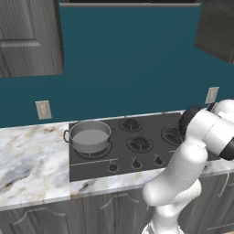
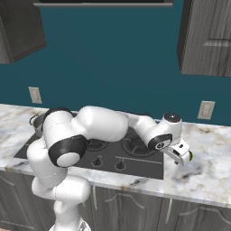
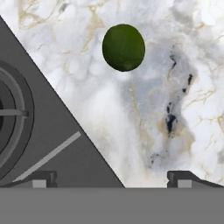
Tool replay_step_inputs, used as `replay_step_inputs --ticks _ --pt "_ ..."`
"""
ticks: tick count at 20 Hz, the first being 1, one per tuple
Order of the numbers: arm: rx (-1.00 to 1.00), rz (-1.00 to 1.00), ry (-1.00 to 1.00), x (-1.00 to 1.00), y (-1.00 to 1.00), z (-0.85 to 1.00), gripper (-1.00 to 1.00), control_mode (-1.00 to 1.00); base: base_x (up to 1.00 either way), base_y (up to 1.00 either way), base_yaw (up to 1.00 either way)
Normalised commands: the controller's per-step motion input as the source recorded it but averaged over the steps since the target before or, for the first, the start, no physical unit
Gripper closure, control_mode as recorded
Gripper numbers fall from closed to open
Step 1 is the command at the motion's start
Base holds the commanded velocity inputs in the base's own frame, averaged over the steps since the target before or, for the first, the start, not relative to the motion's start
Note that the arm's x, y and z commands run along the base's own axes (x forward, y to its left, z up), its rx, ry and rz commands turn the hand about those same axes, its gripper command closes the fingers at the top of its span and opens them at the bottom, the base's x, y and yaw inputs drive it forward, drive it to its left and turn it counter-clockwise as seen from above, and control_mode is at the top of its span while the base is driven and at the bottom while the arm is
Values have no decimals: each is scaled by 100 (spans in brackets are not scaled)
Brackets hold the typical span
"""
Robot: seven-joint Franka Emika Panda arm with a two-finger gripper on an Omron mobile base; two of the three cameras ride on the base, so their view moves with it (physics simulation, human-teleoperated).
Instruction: Turn on the burner for the pot on the stove. Wait thirty seconds for the pot to heat up. Then add the lime to the pot.
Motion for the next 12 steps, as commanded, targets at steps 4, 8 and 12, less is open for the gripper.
replay_step_inputs --ticks 4,8,12 --pt "4 -3 0 15 -34 0 -100 -100 0 0 0" --pt "4 -1 0 17 -33 0 -100 -100 0 0 0" --pt "5 0 0 23 -31 0 -100 -100 0 0 0"
